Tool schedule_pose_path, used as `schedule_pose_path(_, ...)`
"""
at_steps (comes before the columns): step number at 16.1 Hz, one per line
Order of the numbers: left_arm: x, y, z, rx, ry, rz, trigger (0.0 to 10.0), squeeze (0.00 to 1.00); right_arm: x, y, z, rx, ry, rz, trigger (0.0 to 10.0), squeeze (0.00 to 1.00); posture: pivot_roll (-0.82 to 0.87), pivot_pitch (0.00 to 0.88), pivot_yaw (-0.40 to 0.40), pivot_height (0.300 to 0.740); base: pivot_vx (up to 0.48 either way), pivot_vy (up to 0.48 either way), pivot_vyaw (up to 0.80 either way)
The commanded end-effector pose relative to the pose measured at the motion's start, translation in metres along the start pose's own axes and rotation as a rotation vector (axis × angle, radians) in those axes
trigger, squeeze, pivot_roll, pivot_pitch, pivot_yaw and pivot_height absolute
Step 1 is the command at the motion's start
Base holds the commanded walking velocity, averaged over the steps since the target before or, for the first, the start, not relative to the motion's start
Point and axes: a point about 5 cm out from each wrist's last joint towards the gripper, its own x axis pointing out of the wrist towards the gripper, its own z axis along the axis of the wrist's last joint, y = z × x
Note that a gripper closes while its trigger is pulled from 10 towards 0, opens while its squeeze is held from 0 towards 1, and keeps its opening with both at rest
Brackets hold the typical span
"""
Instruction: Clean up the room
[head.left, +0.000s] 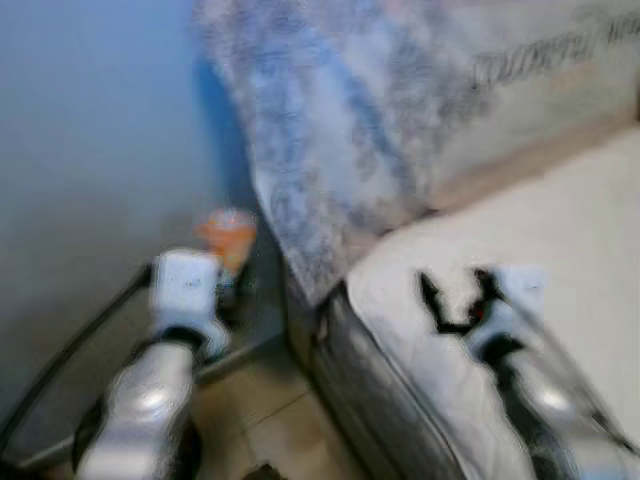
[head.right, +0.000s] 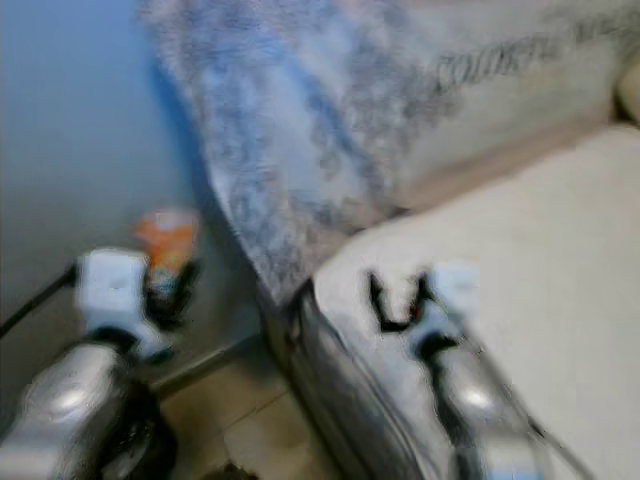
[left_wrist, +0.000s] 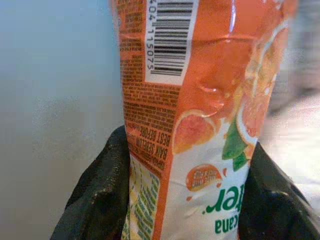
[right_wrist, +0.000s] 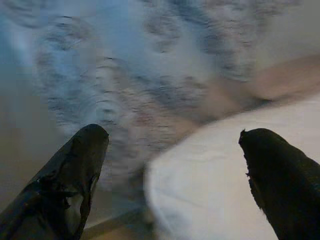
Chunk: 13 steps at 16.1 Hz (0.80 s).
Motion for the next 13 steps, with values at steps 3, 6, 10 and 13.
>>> schedule_pose_path(3, -0.005, -0.001, -0.003, 0.047, 0.021, -0.012, 10.0, 0.0, -0.006, -0.005, 0.004, -0.048, -0.014, -0.017, 10.0, 0.0, 0.02, 0.0, 0.015, 0.74, 0.0, 0.0, 0.8)
schedule_pose_path(6, -0.011, 0.011, -0.001, -0.011, 0.009, 0.076, 10.0, 0.0, 0.002, -0.003, 0.004, -0.074, -0.017, 0.01, 10.0, 0.0, 0.02, 0.0, 0.017, 0.74, 0.0, 0.0, 0.8)
schedule_pose_path(10, -0.007, 0.009, 0.003, 0.064, -0.009, 0.029, 10.0, 0.0, 0.007, 0.001, -0.009, -0.088, 0.074, 0.078, 10.0, 0.0, 0.04, 0.0, 0.002, 0.74, 0.0, 0.0, 0.8)
schedule_pose_path(13, -0.006, 0.008, 0.002, 0.039, -0.009, 0.019, 10.0, 0.0, 0.012, 0.001, -0.011, -0.103, 0.095, 0.065, 10.0, 0.0, 0.04, 0.0, -0.003, 0.74, 0.082, 0.0, 0.8)
